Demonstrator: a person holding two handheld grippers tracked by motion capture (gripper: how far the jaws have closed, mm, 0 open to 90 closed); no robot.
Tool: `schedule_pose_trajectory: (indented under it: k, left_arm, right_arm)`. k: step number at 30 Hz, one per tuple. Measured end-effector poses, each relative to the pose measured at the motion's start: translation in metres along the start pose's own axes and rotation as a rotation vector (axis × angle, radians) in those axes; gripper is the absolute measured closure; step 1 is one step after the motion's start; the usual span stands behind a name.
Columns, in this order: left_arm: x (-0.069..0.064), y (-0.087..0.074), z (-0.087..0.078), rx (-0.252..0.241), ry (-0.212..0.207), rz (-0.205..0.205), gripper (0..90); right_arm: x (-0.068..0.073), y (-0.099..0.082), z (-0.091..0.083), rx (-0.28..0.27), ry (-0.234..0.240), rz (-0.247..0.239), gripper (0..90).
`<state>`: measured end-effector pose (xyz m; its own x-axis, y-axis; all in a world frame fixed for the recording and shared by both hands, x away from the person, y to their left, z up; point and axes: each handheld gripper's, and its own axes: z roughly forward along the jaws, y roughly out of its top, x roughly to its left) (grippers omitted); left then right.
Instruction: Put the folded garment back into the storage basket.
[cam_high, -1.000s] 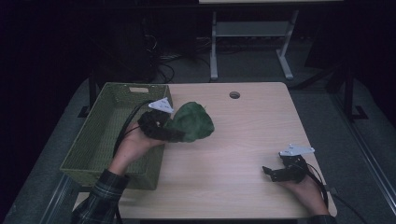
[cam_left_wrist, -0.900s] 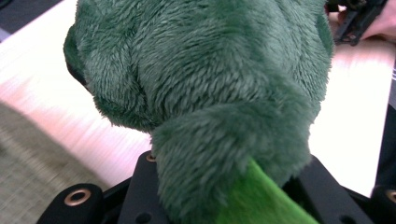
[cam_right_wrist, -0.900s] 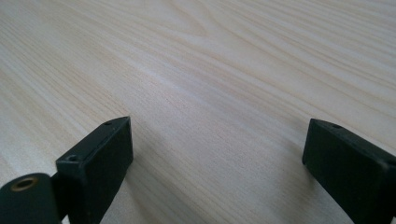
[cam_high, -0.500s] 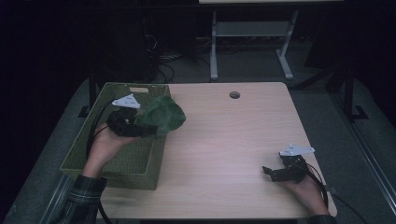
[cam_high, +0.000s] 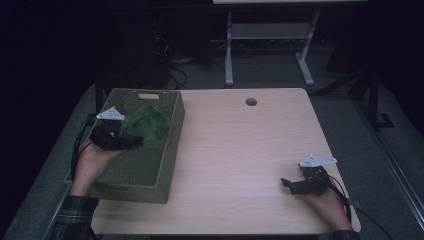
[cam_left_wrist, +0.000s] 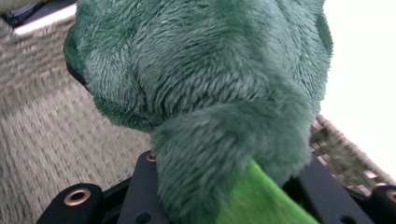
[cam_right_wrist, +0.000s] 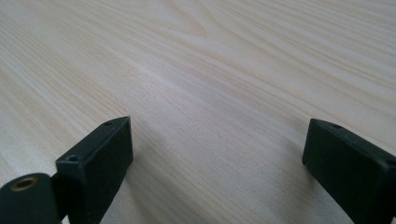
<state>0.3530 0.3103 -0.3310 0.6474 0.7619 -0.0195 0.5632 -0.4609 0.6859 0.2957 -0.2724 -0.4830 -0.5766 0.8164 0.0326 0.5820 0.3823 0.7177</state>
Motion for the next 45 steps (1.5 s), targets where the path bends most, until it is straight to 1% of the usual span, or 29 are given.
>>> schedule_pose_trajectory:
  k: [1, 5, 10, 12, 14, 15, 16, 19, 22, 24, 27, 29, 31, 32, 36, 40, 41, 42, 45]
  left_arm:
    - [0.002, -0.003, 0.002, 0.006, 0.002, 0.001, 65.7]
    - [0.009, -0.013, 0.011, 0.024, 0.008, -0.024, 65.6]
    - [0.014, -0.021, 0.025, 0.056, 0.011, -0.025, 65.4]
    - [0.016, -0.025, 0.030, 0.066, 0.012, -0.036, 65.2]
    - [0.018, -0.027, 0.035, 0.082, 0.012, -0.033, 65.0]
    - [0.018, -0.028, 0.037, 0.084, 0.013, -0.041, 64.8]
    - [0.019, -0.030, 0.039, 0.093, 0.011, -0.037, 64.8]
    - [0.019, -0.033, 0.045, 0.106, 0.009, -0.043, 64.4]
    - [0.019, -0.036, 0.050, 0.127, 0.016, -0.043, 64.1]
    - [0.019, -0.037, 0.053, 0.147, 0.024, -0.033, 63.9]
    - [0.019, -0.038, 0.056, 0.157, 0.017, -0.038, 63.0]
    - [0.020, -0.039, 0.058, 0.176, 0.011, -0.035, 61.8]
    - [0.019, -0.040, 0.060, 0.187, 0.010, -0.036, 58.8]
    - [0.019, -0.040, 0.060, 0.189, 0.010, -0.042, 55.8]
    - [0.021, -0.041, 0.063, 0.206, 0.015, -0.059, 40.1]
    - [0.021, -0.042, 0.065, 0.215, 0.036, -0.054, 27.7]
    - [0.021, -0.043, 0.066, 0.215, 0.039, -0.060, 24.6]
    - [0.021, -0.042, 0.066, 0.218, 0.047, -0.053, 22.6]
    - [0.022, -0.042, 0.065, 0.200, 0.060, -0.053, 14.6]
  right_arm:
    - [0.000, 0.000, 0.000, 0.000, 0.000, 0.000, 8.1]
    - [0.000, 0.000, 0.000, 0.001, -0.001, -0.002, 8.1]
    - [0.000, 0.000, 0.000, 0.000, -0.004, -0.001, 8.1]
    - [0.000, 0.000, 0.000, 0.000, -0.004, -0.001, 8.1]
    - [0.000, 0.000, 0.000, 0.000, -0.004, -0.001, 8.1]
    - [0.000, 0.000, 0.000, 0.000, -0.004, -0.001, 8.1]
    - [0.000, 0.000, 0.000, 0.000, -0.004, -0.001, 8.1]
    - [0.000, 0.000, 0.000, 0.000, -0.004, -0.001, 8.1]
    - [0.000, 0.000, 0.000, 0.000, -0.004, -0.001, 8.1]
    - [0.000, 0.000, 0.000, 0.000, -0.004, -0.001, 8.1]
    - [0.000, 0.000, 0.000, 0.000, -0.004, -0.001, 8.1]
    - [0.000, 0.000, 0.000, 0.000, -0.005, -0.002, 8.1]
    - [0.000, 0.000, 0.000, 0.000, -0.004, -0.001, 8.1]
    - [0.000, 0.000, 0.000, 0.000, -0.004, -0.002, 8.1]
    - [0.000, 0.000, 0.000, 0.000, -0.004, -0.002, 8.1]
    - [0.000, 0.000, 0.000, 0.000, -0.004, -0.002, 8.1]
    - [0.000, 0.000, 0.000, 0.000, -0.004, -0.001, 8.1]
    - [0.000, 0.000, 0.000, 0.000, -0.004, -0.001, 8.1]
    - [0.000, 0.000, 0.000, 0.000, -0.004, -0.002, 8.1]
